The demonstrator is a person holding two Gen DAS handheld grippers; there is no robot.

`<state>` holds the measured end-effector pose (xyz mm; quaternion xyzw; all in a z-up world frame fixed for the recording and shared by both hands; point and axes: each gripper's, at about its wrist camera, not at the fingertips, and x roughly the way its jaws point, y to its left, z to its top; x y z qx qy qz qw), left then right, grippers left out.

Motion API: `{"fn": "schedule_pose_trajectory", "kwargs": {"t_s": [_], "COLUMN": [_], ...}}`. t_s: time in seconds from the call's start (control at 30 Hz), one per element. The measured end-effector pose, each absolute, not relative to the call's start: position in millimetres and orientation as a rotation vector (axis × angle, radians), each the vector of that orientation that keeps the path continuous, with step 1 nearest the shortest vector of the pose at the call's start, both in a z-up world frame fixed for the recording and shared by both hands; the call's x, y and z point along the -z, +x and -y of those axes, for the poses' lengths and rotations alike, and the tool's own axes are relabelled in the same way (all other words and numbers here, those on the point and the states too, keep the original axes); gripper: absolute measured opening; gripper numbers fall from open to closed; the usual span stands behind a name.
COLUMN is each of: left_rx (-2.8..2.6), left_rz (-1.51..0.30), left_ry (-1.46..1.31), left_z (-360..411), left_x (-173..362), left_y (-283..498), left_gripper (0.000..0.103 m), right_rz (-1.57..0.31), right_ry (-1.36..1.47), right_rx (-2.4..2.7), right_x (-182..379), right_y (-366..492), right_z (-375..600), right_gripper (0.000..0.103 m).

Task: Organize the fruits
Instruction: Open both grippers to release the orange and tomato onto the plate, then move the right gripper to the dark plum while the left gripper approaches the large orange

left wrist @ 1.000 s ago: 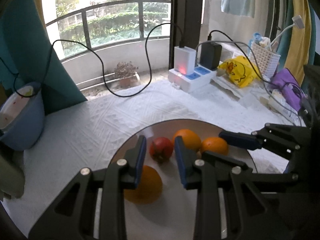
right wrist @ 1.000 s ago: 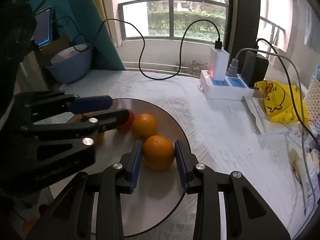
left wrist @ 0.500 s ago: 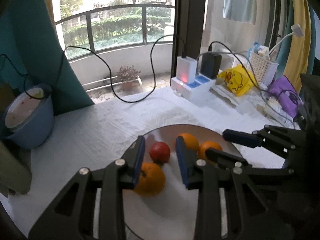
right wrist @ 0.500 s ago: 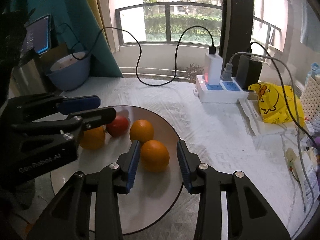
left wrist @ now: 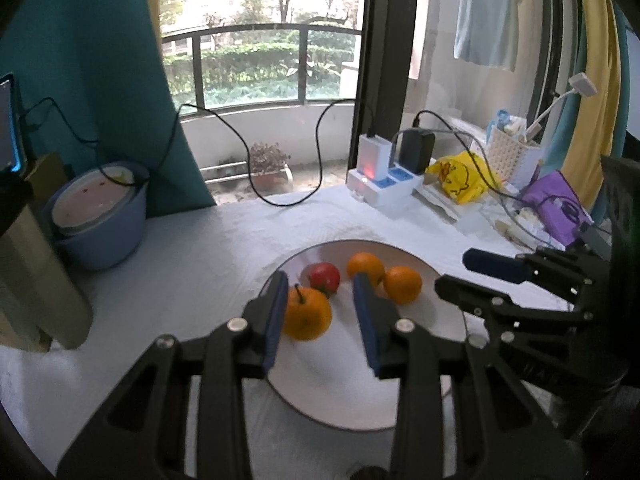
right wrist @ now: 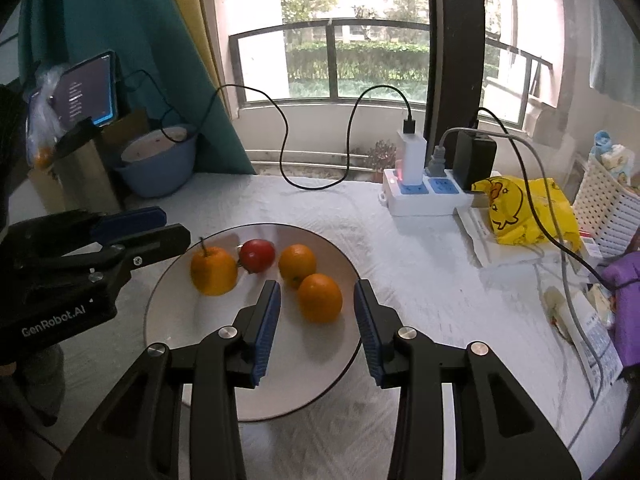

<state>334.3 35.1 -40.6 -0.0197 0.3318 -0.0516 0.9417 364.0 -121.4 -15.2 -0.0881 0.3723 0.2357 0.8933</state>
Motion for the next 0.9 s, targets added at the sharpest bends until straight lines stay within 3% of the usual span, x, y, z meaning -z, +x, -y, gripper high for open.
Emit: {"fn": "schedule_pose_trajectory", "kwargs": {"t_s": [0.1,0.13,0.9], "left_rx": [0.104,0.105,0.109], "left_rz": [-0.663,-0.657,-0.669], "left_ry": [-0.048,-0.052,-0.095], "left_z": [-36,-37,-30], "left_x": [35,34,50], "left_y": [322,316,221], "left_gripper": [0.040,0.046,0.046], "right_rz": [-0.764,-0.761,-0.780], "right_ry": [-0.183,-0.184,-0.215], "right_rx": [-0.492,-0.493,-0.497], "right_x": [9,7,9], "right_y": [352,348,266], "right_z": [122,123,156], "right_gripper": [0.040,0.040,0.040]}}
